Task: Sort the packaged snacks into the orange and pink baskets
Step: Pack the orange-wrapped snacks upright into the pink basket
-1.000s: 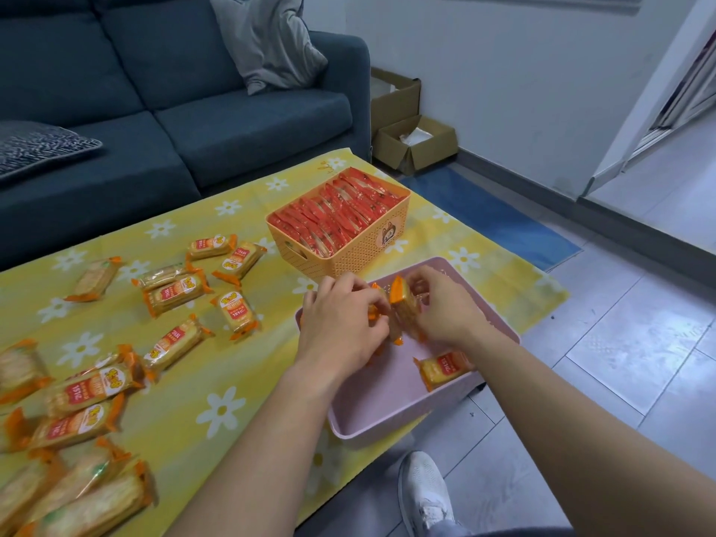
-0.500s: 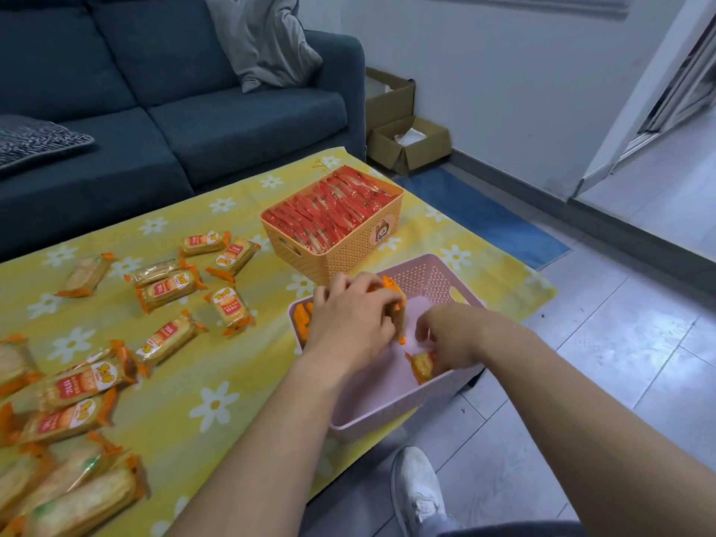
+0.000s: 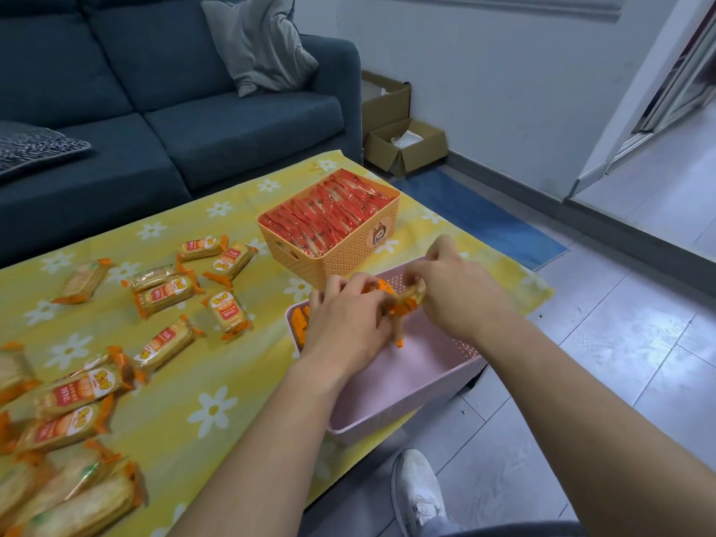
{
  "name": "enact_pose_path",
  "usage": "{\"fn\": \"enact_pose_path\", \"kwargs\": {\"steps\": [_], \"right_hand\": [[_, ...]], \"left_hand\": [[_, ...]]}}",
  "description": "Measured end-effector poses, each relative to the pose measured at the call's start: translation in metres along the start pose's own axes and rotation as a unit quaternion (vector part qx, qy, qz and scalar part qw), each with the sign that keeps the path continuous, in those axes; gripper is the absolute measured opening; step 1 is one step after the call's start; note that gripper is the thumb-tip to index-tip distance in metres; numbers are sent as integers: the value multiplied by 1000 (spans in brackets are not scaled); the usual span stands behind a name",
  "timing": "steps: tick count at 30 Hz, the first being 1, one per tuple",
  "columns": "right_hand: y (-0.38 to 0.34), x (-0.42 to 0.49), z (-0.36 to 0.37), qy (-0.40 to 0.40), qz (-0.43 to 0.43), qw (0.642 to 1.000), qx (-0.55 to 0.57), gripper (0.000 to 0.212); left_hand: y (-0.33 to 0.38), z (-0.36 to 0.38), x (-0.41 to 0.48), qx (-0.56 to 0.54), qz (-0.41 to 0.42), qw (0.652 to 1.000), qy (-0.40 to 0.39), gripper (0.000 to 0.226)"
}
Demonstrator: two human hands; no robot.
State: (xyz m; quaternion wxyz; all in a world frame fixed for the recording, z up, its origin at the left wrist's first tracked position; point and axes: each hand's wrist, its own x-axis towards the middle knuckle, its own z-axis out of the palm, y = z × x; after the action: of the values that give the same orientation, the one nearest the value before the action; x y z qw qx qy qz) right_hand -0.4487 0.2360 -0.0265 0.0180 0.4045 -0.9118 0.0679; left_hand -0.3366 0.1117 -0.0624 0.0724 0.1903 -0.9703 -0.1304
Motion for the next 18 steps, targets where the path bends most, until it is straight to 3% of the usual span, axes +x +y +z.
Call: {"fn": "enact_pose_path", "kwargs": {"steps": [4,9,16,18], "right_hand": [[6,3,17,10,-18,998,56,35],[13,3,12,-67,-71,991,90,50],[13,-1,5,-102,-39,978,178,31],[13,2,13,-80,-32,977,195,28]], "left_hand": [[4,-2,1,14,12,1000,4,33],[3,-2,1,-5,6,1000,1,33],[3,-1,1,-5,-1,1000,3,32],[3,-2,1,-7,-2,1000,2,33]]}}
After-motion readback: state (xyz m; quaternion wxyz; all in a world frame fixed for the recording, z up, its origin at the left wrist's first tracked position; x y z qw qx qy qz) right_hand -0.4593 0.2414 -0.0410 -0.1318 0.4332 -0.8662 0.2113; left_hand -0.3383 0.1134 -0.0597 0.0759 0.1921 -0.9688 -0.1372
